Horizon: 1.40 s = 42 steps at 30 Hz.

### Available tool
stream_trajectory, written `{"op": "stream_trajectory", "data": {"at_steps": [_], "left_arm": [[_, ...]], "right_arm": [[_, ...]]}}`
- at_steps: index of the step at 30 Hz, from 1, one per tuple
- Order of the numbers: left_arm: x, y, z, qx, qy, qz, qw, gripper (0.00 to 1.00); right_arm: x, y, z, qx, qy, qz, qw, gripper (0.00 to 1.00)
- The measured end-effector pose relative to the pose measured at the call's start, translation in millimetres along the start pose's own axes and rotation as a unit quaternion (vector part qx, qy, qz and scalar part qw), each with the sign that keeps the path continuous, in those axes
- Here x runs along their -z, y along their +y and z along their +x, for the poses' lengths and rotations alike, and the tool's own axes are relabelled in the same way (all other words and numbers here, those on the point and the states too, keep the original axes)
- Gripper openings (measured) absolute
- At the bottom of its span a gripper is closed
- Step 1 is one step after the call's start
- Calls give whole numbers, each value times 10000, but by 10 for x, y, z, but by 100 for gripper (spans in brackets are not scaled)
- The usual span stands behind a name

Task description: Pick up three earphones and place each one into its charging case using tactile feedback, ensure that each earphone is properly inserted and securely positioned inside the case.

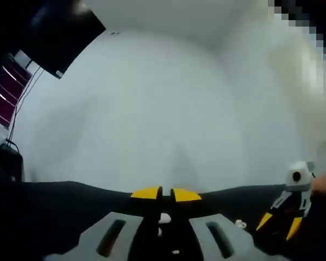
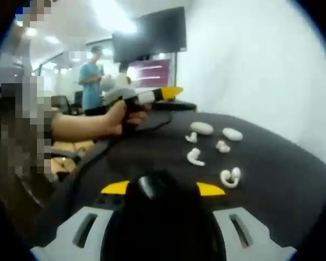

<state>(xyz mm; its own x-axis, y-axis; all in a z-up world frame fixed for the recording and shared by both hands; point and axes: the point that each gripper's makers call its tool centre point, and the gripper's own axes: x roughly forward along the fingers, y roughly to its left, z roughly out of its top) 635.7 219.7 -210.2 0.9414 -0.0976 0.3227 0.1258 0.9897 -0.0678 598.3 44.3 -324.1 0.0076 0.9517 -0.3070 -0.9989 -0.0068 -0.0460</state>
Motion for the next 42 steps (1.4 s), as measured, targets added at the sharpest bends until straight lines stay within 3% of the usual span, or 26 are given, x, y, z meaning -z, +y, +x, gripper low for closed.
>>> {"op": "stream_trajectory", "data": {"at_steps": [4,8,16,20,22,23,24,29,38,42], "left_arm": [[-92,0,-2,-40,-244,81,9997,15],[-247,61,-35,-45,-730,-393,9965,22],[-180,62,9,-67,-485,-219,9986,22],[-148,47,27,-28,-387,-162,9991,22],[-129,43,38,-28,-334,-102,9994,22],[-111,36,46,-10,-278,-86,9996,22],[-95,30,53,2,-230,-66,9997,22],[-59,13,65,40,-131,-19,9999,22],[1,-32,70,69,41,38,10000,22],[59,-49,82,65,207,139,9997,22]], "right_arm": [[10,-19,10,122,66,-24,9999,40],[4,-32,12,196,118,-26,9997,40],[-74,-191,-90,627,102,-154,9979,40],[-119,-438,-229,1195,-42,47,9928,40],[-105,-682,-359,1794,-43,140,9837,40],[-100,-722,-382,1895,-38,153,9818,40],[-59,-911,-502,2366,2,254,9713,40],[131,-1270,-827,3282,168,757,9414,40],[373,-1550,-1210,4187,119,1632,8933,41],[422,-1559,-1202,4238,189,1581,8916,41]]}}
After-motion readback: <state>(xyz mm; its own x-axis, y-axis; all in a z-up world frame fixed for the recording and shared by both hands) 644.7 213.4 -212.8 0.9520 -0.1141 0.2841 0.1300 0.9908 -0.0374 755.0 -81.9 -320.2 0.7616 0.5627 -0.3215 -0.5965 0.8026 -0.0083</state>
